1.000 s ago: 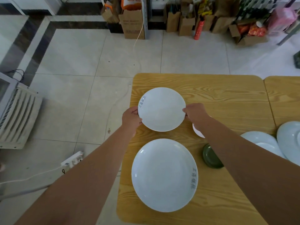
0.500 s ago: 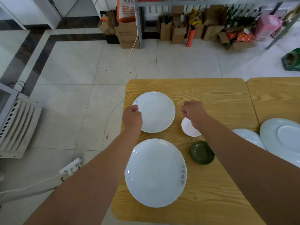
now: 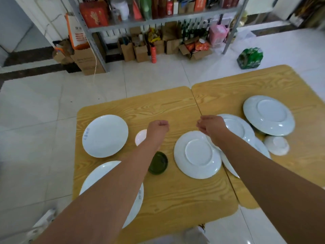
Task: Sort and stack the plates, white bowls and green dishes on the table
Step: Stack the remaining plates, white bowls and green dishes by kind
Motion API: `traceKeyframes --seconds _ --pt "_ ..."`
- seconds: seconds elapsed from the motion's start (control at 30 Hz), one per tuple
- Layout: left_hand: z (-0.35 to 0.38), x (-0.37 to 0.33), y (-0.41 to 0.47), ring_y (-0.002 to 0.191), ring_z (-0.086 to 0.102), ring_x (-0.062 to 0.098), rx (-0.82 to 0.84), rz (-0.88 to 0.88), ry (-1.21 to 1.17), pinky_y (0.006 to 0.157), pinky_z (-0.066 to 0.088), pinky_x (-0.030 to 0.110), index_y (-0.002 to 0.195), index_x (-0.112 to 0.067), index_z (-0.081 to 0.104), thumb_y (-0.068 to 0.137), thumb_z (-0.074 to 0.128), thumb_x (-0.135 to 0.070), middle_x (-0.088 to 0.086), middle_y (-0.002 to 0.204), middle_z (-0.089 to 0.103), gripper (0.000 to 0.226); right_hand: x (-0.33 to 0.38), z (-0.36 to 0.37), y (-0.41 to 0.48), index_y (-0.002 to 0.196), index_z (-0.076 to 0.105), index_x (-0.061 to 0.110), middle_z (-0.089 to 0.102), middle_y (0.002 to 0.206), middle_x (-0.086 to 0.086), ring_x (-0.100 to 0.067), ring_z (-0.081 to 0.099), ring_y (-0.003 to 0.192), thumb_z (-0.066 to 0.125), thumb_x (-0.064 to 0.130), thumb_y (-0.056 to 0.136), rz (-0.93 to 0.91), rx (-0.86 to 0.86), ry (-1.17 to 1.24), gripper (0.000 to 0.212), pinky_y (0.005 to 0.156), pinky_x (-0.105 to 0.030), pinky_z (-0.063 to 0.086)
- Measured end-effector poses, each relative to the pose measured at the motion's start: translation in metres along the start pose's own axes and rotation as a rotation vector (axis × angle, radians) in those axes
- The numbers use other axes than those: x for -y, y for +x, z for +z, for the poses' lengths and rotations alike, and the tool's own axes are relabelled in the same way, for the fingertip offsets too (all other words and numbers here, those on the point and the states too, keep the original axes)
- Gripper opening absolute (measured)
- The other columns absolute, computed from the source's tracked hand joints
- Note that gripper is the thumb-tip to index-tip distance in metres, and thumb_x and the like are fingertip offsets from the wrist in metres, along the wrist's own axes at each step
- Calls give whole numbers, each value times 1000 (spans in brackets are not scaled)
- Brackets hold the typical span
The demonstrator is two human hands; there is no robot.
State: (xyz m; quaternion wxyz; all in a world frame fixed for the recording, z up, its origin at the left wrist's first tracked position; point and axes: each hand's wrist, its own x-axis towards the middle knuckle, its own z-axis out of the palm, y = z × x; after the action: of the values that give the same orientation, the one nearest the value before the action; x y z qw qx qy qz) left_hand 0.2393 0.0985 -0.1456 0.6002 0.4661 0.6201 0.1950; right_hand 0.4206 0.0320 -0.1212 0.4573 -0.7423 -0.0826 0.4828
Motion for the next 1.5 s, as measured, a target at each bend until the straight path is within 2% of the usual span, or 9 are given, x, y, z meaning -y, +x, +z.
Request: traceKeyframes --seconds 0.1,0.23,0.47,0.6,0.73,0.87,1.0,1.37,1.5 --pt "53 -9 -5 81 60 16 65 -6 79 71 49 26 101 -14 67 86 63 -5 9 104 69 18 -2 -64 13 123 58 -4 61 127 -26 -29 65 103 55 -8 89 -5 -59 -13 35 97 -39 52" --pt "109 -14 -11 63 53 12 110 -36 128 57 44 21 109 -6 69 83 62 -2 8 88 64 27 -11 -131 29 128 55 -6 60 108 -16 -21 61 86 55 -6 90 21 -123 4 38 88 -35 54" --pt "167 -14 -5 67 51 18 109 -70 174 68 44 26 79 -14 59 81 65 -2 3 73 57 14 -15 -186 48 83 56 6 51 73 -12 -15 58 57 52 -8 93 94 -151 95 18 57 -20 54" --pt "183 -12 3 80 49 18 55 -83 189 74 41 31 65 -24 39 81 67 -5 8 83 51 37 -15 -200 61 90 59 6 55 76 -9 -16 58 62 60 -4 90 119 -229 37 10 50 -20 54" --pt "192 -8 13 76 51 21 71 -117 208 71 41 31 71 -18 40 86 67 -7 12 90 51 33 -16 -207 77 100 57 5 57 78 -9 -14 58 60 62 0 90 171 -223 -44 11 49 -21 53" --pt "202 -6 20 57 48 14 101 -184 204 39 41 18 111 -8 51 89 66 -10 16 101 57 27 -19 -209 88 113 54 4 58 93 -12 -17 60 63 63 4 91 204 -175 -88 23 50 -25 50" --pt "208 -3 28 62 53 13 38 -217 125 51 47 20 75 -12 44 91 63 -8 8 87 53 26 -21 -207 94 115 53 4 53 83 -7 -18 61 62 62 5 92 217 -140 -69 26 49 -26 47" --pt "206 -10 22 52 48 15 38 -237 188 39 39 20 77 -6 51 91 57 -8 12 76 54 16 -23 -201 95 113 54 4 55 110 -14 -27 62 84 68 5 88 129 -22 -9 28 75 -32 58" --pt "195 -11 18 55 48 15 102 -224 144 50 50 24 77 -5 53 91 68 -22 6 66 51 27 -20 -199 85 89 56 5 45 76 -9 -21 43 61 70 18 88 124 -66 -211 19 54 -28 43"
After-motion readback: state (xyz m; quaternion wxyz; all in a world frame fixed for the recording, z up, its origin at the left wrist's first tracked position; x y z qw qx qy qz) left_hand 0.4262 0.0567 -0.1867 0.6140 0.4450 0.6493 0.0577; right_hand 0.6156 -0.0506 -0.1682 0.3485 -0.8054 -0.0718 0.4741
